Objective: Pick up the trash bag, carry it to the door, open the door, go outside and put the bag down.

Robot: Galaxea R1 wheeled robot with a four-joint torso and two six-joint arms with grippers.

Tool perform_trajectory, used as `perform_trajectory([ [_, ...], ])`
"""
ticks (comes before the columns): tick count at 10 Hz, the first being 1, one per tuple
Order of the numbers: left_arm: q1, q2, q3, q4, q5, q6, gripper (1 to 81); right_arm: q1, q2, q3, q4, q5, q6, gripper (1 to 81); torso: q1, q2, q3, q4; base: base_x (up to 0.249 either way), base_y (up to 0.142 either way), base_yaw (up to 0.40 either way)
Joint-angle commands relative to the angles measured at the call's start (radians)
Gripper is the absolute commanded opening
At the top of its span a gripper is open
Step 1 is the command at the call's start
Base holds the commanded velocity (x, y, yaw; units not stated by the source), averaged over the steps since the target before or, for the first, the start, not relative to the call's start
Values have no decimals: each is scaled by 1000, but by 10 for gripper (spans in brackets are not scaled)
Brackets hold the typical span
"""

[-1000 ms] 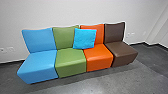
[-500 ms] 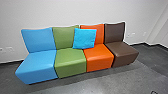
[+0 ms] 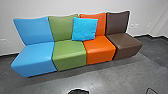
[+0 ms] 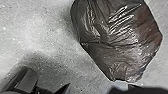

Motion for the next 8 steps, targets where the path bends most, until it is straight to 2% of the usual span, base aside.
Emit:
perform_trajectory([
  [1, -111, -3, -42, -57, 94, -9, 811, 115, -20, -3, 14, -107, 22, 811, 61, -95, -89, 0, 0, 0, 0],
  [2, -122, 5, -56, -59, 97, -15, 811, 119, -20, -6, 14, -115, 25, 811, 84, -131, -29, 0, 0, 0, 0],
  [3, -131, 14, -66, -59, 100, -19, 811, 121, -20, -16, 12, -127, 26, 811, 101, -156, -51, 0, 0, 0, 0],
  [5, -168, 45, -95, -57, 103, -19, 811, 127, -21, -27, 3, -135, 26, 811, 137, -214, -66, 0, 0, 0, 0],
  [8, -205, 75, -114, -54, 111, -19, 811, 148, -20, -26, 1, -144, 28, 811, 204, -321, -68, 0, 0, 0, 0],
])
